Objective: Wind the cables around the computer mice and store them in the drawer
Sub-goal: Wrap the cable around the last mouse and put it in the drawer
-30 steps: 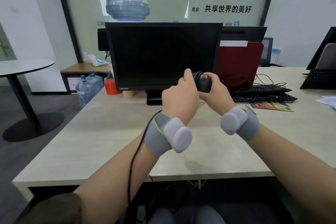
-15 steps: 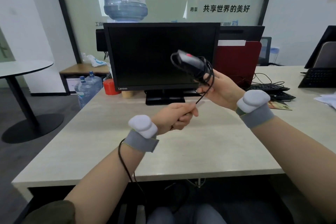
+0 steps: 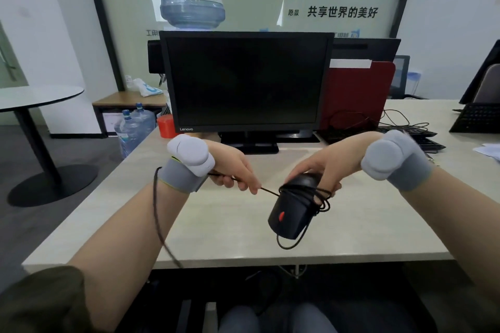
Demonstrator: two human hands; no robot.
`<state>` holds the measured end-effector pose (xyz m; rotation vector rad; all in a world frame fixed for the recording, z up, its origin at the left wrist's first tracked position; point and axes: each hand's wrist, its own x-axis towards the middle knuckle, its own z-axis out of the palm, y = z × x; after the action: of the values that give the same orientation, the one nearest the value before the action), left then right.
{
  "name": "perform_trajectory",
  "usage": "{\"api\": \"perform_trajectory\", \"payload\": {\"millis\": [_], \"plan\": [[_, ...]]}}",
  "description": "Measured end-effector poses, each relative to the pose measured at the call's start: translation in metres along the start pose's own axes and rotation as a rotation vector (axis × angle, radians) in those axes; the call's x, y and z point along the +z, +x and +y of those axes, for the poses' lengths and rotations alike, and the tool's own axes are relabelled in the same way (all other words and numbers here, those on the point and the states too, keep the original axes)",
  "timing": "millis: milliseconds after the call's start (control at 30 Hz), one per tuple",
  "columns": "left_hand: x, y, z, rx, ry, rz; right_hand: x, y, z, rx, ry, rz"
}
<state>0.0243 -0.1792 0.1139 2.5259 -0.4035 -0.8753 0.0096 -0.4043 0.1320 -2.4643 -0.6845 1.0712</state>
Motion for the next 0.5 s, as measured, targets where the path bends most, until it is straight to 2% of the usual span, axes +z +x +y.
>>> {"api": "perform_trajectory", "payload": {"millis": [167, 267, 400, 500], "plan": [[0.004, 0.009, 0.004, 0.095, -0.235, 0.204, 0.009, 0.009, -0.008, 0.156, -0.327, 0.290], [0.010, 0.017, 0.010, 0.152, -0.451, 0.300, 0.012, 0.018, -0.005, 0.173, -0.407, 0.559], [0.015, 0.020, 0.024, 0.190, -0.702, 0.363, 0.017, 0.036, -0.004, 0.135, -0.399, 0.898], [0.021, 0.023, 0.038, 0.277, -0.853, 0.442, 0.018, 0.045, -0.006, 0.036, -0.216, 1.152]]}}
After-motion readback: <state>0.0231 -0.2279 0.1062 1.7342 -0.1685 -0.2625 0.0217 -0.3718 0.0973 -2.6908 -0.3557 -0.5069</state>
